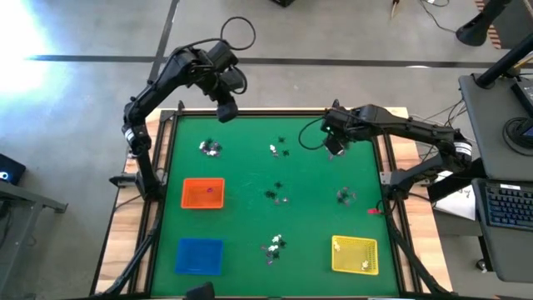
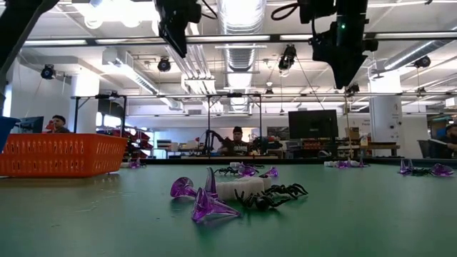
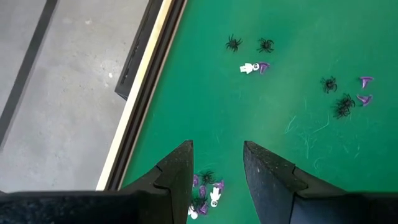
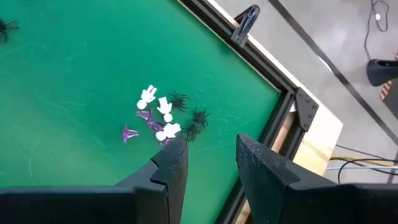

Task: Sort Halloween decoration
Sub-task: Put the violet witch hat toy into the orange bin

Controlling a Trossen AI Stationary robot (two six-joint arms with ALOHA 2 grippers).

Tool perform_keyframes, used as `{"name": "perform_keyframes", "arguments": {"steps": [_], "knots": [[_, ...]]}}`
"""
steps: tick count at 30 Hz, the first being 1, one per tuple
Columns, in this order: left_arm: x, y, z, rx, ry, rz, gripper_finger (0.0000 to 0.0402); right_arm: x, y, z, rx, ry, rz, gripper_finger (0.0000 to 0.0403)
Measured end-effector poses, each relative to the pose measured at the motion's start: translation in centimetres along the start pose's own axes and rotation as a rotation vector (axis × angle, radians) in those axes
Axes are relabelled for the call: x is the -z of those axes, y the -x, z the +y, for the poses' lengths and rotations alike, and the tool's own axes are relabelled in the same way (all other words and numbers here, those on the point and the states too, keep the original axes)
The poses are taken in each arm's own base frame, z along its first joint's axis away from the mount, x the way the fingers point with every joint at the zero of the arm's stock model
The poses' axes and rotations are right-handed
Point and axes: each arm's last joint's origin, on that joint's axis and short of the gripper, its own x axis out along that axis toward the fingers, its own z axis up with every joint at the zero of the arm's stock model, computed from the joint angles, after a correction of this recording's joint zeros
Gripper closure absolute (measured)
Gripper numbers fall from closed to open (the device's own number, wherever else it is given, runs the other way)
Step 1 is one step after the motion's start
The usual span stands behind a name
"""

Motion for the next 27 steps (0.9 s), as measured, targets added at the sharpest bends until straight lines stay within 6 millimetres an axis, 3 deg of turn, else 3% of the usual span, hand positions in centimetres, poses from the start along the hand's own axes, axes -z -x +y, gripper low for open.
{"name": "perform_keyframes", "arguments": {"steps": [9, 17, 27], "knots": [[-1.1, -2.8, 0.3, 0.068, 0.015, 0.031, 0.0275, -0.1, 0.2, -0.2, -0.007, -0.013, -0.026, 0.0276], [-0.9, -2.1, -0.2, 0.149, 0.007, 0.001, 0.0244, 0.0, -1.2, 0.5, -0.008, -0.045, 0.017, 0.0263], [-0.4, -0.7, -0.3, 0.14, 0.003, -0.018, 0.024, 1.2, -5.7, 1.5, -0.063, -0.122, 0.11, 0.0263]]}}
